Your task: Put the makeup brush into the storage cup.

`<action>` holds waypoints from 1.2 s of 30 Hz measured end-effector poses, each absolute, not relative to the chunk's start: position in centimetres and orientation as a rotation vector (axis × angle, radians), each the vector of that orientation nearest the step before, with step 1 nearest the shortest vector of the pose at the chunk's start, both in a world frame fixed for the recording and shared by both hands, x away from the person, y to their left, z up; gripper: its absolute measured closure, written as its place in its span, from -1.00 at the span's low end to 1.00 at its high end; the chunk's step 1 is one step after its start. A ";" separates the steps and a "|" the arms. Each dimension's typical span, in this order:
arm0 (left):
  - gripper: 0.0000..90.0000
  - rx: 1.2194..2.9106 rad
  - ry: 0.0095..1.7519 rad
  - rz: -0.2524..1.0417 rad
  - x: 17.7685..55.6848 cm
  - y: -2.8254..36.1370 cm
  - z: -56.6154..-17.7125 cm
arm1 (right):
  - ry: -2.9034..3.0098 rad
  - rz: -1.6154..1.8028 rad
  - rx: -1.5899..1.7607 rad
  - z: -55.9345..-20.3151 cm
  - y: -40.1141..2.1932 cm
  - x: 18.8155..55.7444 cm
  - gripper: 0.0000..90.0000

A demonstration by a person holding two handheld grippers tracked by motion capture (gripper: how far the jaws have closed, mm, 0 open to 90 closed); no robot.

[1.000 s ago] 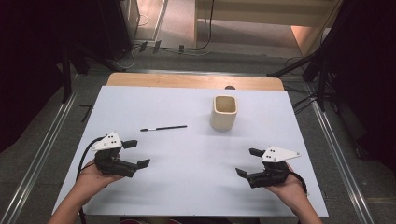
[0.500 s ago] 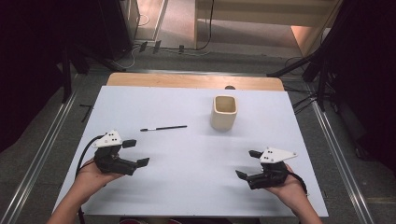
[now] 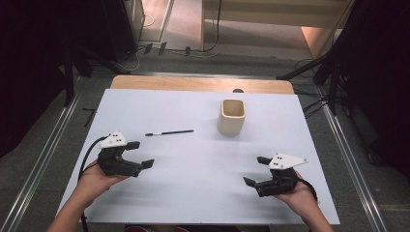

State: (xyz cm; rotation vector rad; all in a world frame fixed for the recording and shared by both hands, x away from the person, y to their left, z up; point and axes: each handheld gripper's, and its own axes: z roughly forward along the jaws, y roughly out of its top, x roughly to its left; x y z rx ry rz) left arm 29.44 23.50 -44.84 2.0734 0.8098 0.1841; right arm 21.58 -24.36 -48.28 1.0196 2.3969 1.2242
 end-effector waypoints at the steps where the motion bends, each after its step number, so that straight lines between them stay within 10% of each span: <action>1: -0.78 2.073 0.810 0.184 29.4 23.5 -44.8 | 2.397 1.225 1.019 -48.3 -24.3 21.6 -0.70; 36: -0.78 2.015 0.913 0.299 33.7 22.7 -45.0 | 2.398 1.230 1.021 -48.4 -24.3 21.6 -0.69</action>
